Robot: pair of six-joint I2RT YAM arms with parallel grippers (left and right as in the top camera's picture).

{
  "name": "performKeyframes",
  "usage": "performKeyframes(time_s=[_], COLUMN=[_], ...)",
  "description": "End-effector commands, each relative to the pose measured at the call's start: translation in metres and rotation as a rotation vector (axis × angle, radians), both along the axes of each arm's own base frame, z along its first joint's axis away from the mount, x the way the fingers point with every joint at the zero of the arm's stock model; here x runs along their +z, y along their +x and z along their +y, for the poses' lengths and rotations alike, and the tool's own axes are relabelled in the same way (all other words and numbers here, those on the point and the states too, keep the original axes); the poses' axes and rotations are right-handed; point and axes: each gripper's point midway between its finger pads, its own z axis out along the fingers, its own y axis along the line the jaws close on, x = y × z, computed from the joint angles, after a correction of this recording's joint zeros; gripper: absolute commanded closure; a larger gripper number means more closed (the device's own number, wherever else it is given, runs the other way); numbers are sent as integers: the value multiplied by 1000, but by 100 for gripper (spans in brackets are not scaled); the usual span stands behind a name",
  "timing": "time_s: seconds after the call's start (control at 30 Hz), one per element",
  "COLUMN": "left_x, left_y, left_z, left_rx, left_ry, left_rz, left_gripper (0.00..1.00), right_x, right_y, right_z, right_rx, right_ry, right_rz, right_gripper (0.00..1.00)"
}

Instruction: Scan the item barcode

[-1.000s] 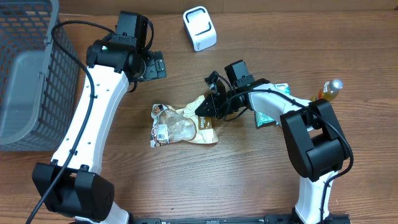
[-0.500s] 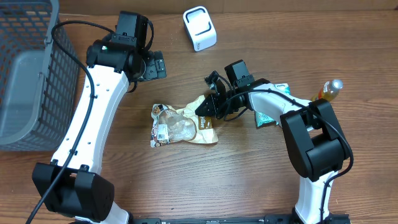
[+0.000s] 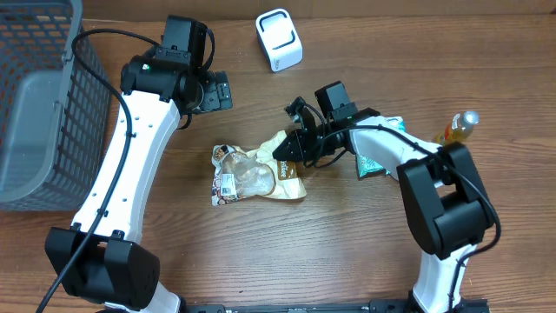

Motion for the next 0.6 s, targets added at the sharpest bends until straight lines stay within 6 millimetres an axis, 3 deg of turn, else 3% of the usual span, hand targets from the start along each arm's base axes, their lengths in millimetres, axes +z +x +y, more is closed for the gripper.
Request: performKeyframes(time_s=[0.0, 0.57], left_x=[11, 11], left_y=[2, 2], left_z=[-1, -1], left_rx=[-14, -14], left_ry=[9, 9], left_rz=[-29, -29], left_gripper=[0, 0], right_x=[30, 58], right_y=[1, -7], right_z=[1, -3], right_rx=[14, 44], right_ry=[27, 33], right_rz=[-80, -132], right_gripper=[96, 96])
